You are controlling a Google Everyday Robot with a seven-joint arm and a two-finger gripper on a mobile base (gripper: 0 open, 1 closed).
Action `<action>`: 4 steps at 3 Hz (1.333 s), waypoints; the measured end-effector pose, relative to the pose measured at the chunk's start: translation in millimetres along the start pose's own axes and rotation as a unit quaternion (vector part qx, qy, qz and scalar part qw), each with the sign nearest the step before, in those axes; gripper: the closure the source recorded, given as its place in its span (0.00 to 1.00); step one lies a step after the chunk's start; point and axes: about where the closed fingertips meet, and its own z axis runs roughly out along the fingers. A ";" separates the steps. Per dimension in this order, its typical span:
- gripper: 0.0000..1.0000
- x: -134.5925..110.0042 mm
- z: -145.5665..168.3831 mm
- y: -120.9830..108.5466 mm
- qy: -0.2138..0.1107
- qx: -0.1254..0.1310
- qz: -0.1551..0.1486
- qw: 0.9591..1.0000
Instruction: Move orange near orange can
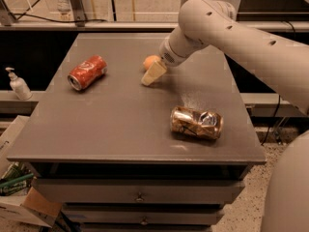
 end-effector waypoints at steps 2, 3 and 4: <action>0.64 -3.0 3.7 0.7 -0.001 -0.003 0.007 1.000; 0.88 -4.2 2.2 0.3 -0.001 -0.003 0.007 1.000; 1.00 -6.3 -17.7 -2.7 -0.016 -0.005 0.003 1.000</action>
Offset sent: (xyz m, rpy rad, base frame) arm 0.0037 -0.0020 0.0026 0.0308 0.0061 -0.0252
